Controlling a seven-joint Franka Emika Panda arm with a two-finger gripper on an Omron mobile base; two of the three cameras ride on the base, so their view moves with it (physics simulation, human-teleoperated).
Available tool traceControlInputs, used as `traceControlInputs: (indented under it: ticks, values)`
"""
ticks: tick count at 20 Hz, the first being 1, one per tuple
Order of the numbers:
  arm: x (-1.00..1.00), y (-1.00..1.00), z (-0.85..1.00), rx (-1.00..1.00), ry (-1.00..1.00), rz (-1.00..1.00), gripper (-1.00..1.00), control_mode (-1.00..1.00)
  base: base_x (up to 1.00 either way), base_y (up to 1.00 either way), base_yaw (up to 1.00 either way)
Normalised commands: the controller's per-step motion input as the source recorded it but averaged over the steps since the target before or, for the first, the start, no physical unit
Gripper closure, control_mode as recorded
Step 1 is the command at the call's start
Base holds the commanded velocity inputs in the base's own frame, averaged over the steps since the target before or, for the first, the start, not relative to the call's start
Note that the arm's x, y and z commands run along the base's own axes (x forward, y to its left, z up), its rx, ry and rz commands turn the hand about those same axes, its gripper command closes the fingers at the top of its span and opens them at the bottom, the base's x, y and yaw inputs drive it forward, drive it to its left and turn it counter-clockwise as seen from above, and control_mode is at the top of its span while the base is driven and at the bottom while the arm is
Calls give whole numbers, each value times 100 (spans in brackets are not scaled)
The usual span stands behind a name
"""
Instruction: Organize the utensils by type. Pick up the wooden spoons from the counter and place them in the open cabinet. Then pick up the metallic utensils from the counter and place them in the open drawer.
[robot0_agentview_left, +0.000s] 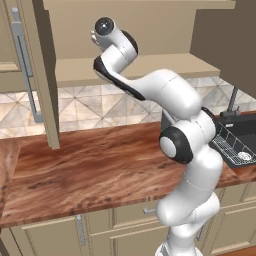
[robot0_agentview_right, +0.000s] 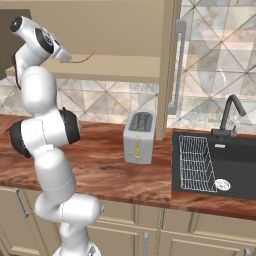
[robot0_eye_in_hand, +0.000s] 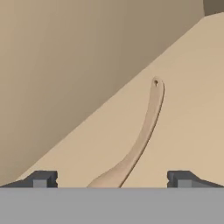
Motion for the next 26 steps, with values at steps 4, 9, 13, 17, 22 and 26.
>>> traceControlInputs:
  ticks: [4,9,13,17,22,26]
  values:
    - [-15,9,-15,0,4,37,-100,-100,0,0,0]
    - [-28,3,-5,0,0,41,-100,-100,0,0,0]
    - [-64,0,-9,0,0,40,-100,-100,0,0,0]
    - [-67,-5,-3,-9,0,25,-100,-100,0,0,0]
    - [-78,-15,-1,-12,-1,12,-100,-100,0,0,0]
    - [-94,-38,-12,-10,-8,12,-100,-100,0,0,0]
